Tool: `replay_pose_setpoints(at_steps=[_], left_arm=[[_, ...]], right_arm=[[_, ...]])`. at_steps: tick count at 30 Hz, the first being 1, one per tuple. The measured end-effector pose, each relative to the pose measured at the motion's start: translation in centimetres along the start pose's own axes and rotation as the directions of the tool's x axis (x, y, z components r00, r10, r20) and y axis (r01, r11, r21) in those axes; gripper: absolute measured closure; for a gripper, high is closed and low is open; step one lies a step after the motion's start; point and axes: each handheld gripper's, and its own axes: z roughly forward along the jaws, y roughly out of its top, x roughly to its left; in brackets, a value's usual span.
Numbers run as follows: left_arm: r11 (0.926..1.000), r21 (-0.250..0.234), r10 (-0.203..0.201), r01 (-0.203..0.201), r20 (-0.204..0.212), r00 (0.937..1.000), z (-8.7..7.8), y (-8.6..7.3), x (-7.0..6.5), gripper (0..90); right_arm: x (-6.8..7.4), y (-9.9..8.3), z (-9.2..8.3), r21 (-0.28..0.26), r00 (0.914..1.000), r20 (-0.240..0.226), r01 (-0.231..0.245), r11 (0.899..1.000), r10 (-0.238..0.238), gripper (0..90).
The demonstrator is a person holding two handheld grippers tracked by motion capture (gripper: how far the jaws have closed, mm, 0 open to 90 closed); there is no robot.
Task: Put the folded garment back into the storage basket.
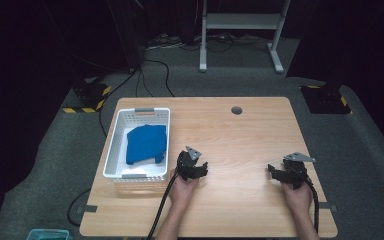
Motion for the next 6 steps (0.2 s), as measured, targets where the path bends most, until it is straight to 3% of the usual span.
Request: replay_pose_setpoints(at_steps=[6], left_arm=[[1.0,-0.001,-0.001,0.001,0.001,1.0,0.01,0.0,0.0,31.9]], right_arm=[[0.0,0.01,0.01,0.0,1.0,0.0,-0.001,1.0,0.001,30.8]])
